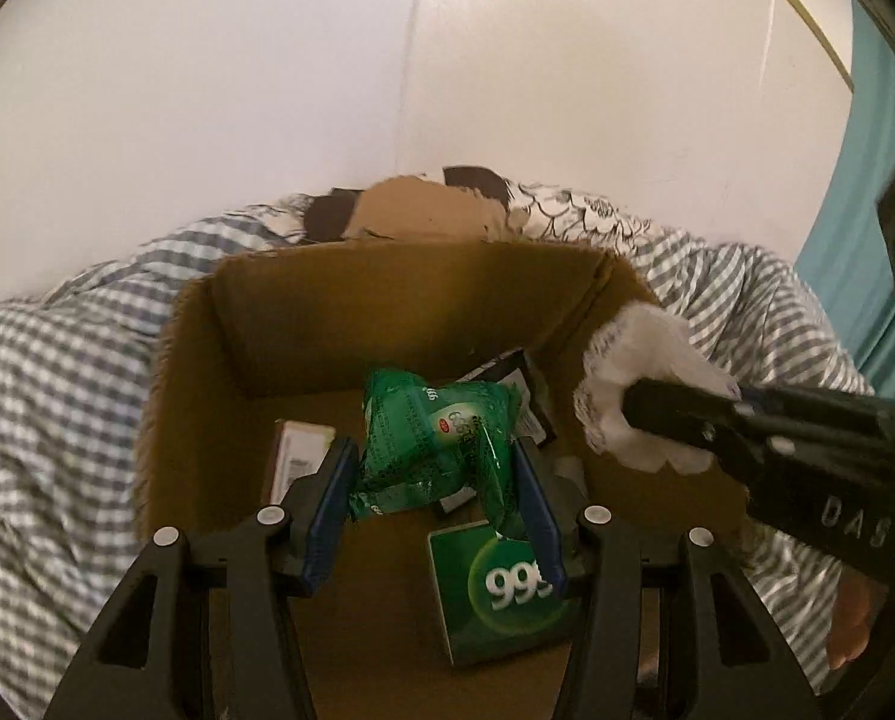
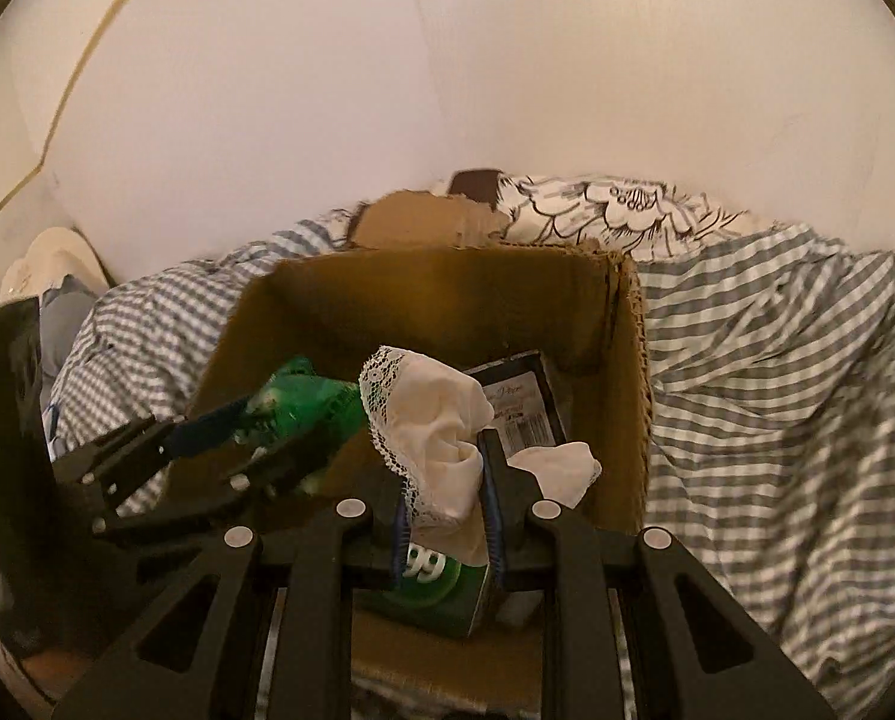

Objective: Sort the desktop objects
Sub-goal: 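Drop the green bag and tissue into the cardboard box, then grasp the foil blister tray with left tool while right tool grasps white bottle, then carry the foil tray and white bottle into the cardboard box and release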

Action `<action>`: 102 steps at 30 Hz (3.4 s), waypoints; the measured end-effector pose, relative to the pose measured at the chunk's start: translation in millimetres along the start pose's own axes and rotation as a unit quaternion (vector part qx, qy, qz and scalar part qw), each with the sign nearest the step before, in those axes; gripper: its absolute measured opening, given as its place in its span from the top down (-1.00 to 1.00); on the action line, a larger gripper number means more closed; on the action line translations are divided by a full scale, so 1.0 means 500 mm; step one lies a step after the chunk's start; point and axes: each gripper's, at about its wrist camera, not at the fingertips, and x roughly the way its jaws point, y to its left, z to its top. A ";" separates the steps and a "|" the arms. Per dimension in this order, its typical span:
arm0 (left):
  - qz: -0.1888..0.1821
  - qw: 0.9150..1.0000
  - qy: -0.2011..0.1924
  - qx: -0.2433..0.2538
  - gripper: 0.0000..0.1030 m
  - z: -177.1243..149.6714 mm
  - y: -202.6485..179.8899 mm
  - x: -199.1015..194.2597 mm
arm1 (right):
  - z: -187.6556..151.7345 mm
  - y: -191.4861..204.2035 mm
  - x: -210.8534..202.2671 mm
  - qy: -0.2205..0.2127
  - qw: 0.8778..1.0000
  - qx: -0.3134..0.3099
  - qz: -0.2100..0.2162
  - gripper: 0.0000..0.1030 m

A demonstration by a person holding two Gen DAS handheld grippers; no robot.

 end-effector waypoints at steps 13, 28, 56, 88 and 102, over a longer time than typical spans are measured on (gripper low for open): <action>0.047 0.999 0.015 -0.019 -0.96 -0.048 0.005 -0.101 | -0.034 -0.012 -0.122 -0.044 0.999 -0.003 -0.019 -0.16; 0.032 0.992 0.121 -0.017 -0.98 -0.378 -0.024 -0.268 | -0.372 0.012 -0.239 0.044 0.997 -0.035 -0.056 -0.16; 0.077 0.932 0.282 -0.216 -0.98 -0.529 -0.068 -0.153 | -0.552 0.060 -0.029 0.255 0.928 -0.271 -0.018 -0.09; -0.120 0.938 0.254 -0.201 -0.38 -0.532 -0.032 -0.324 | -0.512 0.082 -0.211 0.191 0.955 -0.210 -0.087 0.23; -0.110 0.958 0.162 -0.208 -0.38 -0.446 0.003 -0.391 | -0.442 0.092 -0.229 0.139 0.973 -0.181 -0.031 0.23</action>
